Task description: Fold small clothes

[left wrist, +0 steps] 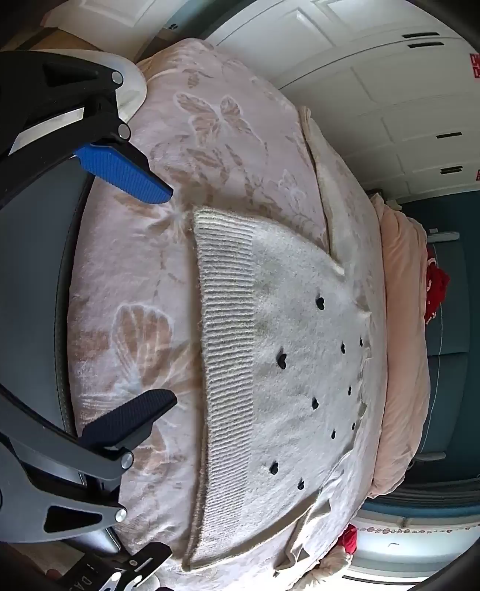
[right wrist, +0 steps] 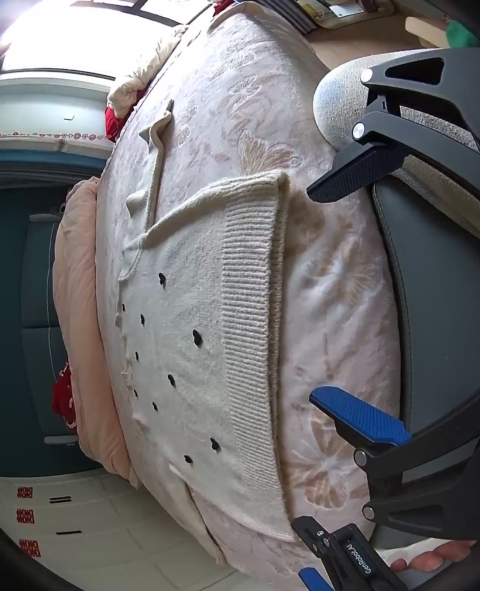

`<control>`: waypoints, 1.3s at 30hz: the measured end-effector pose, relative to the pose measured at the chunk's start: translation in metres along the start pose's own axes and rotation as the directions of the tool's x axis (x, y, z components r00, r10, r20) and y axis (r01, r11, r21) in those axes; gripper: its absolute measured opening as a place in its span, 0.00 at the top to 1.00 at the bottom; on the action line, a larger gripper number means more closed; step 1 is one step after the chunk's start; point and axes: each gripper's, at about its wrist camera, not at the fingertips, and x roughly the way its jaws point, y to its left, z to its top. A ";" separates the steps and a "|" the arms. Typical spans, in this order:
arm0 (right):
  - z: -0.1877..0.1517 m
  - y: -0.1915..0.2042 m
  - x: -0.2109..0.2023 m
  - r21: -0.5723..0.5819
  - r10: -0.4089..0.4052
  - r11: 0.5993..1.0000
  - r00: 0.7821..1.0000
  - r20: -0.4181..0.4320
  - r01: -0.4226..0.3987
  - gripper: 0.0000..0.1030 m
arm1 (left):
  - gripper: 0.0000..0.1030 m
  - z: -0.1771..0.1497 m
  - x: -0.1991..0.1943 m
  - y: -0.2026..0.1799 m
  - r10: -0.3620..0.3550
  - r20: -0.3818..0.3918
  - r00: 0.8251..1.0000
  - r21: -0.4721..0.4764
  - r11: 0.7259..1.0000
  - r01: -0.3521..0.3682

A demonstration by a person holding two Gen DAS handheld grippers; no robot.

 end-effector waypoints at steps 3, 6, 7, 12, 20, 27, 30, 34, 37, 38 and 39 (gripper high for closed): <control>0.001 0.000 0.001 -0.003 -0.004 1.000 1.000 0.000 0.004 0.05 | 0.05 0.001 0.000 0.002 0.000 -0.004 1.000 -0.010 1.000 0.000; 0.001 0.006 0.002 -0.007 -0.005 1.000 1.000 0.004 0.005 0.05 | 0.05 -0.002 0.003 -0.004 0.001 0.002 1.000 0.008 1.000 -0.001; 0.001 0.006 0.003 -0.009 -0.005 1.000 1.000 0.004 0.005 0.05 | 0.05 -0.002 0.004 -0.005 0.003 0.000 1.000 0.008 1.000 -0.003; 0.000 0.006 0.002 -0.011 -0.007 1.000 1.000 0.011 0.007 0.05 | 0.05 -0.003 0.001 -0.002 0.002 -0.001 1.000 0.008 1.000 -0.002; -0.001 0.001 -0.001 -0.003 0.000 1.000 1.000 0.013 0.000 0.05 | 0.05 -0.004 0.005 -0.001 0.004 -0.011 1.000 0.012 1.000 -0.003; -0.001 0.000 -0.001 -0.004 0.000 1.000 1.000 0.014 0.000 0.05 | 0.05 -0.004 0.005 -0.003 0.010 -0.010 1.000 0.018 1.000 -0.010; -0.001 0.001 0.000 -0.005 0.000 1.000 1.000 0.015 0.000 0.05 | 0.05 -0.004 0.005 -0.003 0.010 -0.010 1.000 0.019 1.000 -0.009; -0.001 0.001 0.000 -0.005 0.000 1.000 1.000 0.014 0.000 0.05 | 0.05 -0.005 0.005 -0.003 0.006 -0.011 1.000 0.020 1.000 -0.006; -0.001 0.001 0.000 -0.006 0.000 1.000 1.000 0.013 0.000 0.05 | 0.05 -0.005 0.005 -0.003 0.005 -0.012 1.000 0.020 1.000 -0.005; -0.001 0.001 0.000 -0.006 0.000 1.000 1.000 0.011 0.000 0.05 | 0.05 -0.005 0.005 -0.003 0.005 -0.013 1.000 0.020 1.000 -0.005; -0.002 0.000 0.000 -0.006 0.000 1.000 1.000 0.011 0.000 0.05 | 0.05 -0.005 0.005 -0.003 0.003 -0.013 1.000 0.021 1.000 -0.003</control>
